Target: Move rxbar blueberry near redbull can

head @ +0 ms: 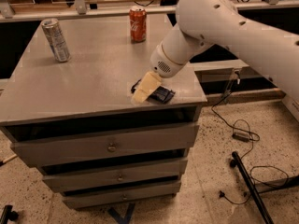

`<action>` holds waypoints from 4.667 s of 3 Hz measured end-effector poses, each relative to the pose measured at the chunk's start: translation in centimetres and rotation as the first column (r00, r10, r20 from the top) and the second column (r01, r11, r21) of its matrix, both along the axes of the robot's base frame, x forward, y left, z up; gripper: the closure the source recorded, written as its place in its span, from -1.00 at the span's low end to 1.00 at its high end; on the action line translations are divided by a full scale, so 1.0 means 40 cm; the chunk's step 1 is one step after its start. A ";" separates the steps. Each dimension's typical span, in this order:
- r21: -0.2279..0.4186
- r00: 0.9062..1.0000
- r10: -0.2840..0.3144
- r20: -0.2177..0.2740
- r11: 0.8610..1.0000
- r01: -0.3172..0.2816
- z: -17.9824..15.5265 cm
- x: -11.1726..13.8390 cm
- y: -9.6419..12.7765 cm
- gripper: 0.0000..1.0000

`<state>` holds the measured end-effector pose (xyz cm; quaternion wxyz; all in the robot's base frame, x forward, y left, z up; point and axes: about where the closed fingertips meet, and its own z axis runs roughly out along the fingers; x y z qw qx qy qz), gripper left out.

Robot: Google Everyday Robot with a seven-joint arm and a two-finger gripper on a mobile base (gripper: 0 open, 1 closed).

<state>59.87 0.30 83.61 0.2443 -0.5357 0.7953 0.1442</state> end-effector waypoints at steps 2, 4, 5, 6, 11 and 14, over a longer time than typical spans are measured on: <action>-0.032 1.000 -0.019 0.002 0.999 0.019 -0.027 0.004 -0.011 -0.71; -0.033 1.000 -0.016 -0.001 0.999 0.016 -0.028 0.002 -0.007 0.23; -0.033 1.000 -0.016 -0.001 0.999 0.016 -0.015 0.002 -0.007 0.71; -0.025 1.000 -0.010 -0.003 1.000 0.010 -0.018 0.003 -0.003 1.00; 0.101 0.962 0.136 0.238 0.981 -0.164 0.298 0.214 0.136 1.00; 0.130 0.959 0.149 0.242 0.974 -0.184 0.291 0.315 0.238 1.00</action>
Offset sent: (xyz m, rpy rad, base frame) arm 0.0018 -0.0047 -0.0090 -0.0275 -0.0022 -0.0189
